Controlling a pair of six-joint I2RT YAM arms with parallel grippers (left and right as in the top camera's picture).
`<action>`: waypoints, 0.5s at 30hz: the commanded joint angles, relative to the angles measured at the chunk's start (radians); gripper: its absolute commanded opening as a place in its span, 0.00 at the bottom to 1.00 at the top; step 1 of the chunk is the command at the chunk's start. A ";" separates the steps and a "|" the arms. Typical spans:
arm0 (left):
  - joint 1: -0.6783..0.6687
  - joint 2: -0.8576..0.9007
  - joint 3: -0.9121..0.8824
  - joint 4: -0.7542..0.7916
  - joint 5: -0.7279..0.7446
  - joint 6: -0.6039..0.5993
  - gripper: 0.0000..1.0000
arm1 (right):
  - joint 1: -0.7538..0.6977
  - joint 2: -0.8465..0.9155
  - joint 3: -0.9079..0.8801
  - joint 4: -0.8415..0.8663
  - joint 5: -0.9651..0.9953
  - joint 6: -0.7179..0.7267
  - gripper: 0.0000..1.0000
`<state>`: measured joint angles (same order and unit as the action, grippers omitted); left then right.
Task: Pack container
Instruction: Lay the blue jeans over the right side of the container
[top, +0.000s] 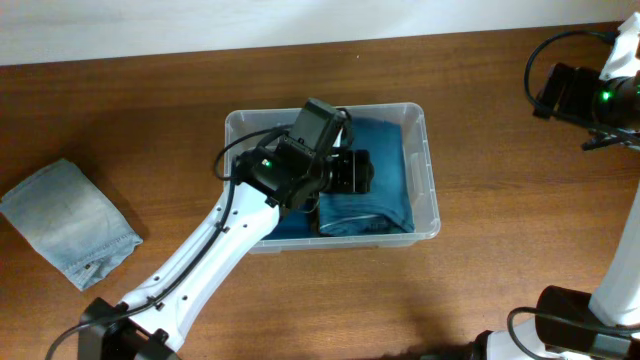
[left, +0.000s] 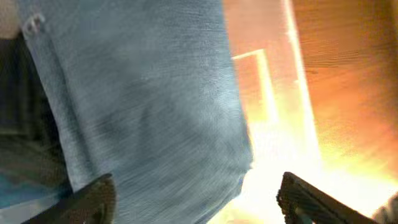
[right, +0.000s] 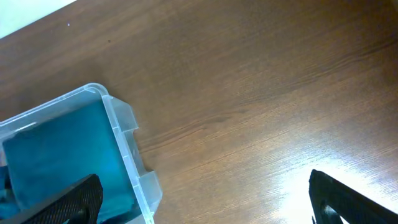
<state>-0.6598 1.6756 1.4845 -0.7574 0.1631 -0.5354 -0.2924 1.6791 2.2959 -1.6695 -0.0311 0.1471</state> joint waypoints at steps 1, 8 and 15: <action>0.001 -0.013 0.023 -0.024 -0.158 0.093 0.87 | -0.003 -0.010 0.006 0.001 -0.010 0.004 0.99; 0.002 -0.009 0.031 0.095 -0.367 0.360 0.01 | -0.003 -0.010 0.006 0.001 -0.009 0.004 0.99; 0.001 0.162 0.030 0.031 -0.252 0.386 0.01 | -0.002 -0.010 0.006 0.002 -0.010 0.004 0.98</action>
<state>-0.6598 1.7355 1.5078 -0.6994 -0.1604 -0.1825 -0.2924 1.6791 2.2959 -1.6695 -0.0315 0.1467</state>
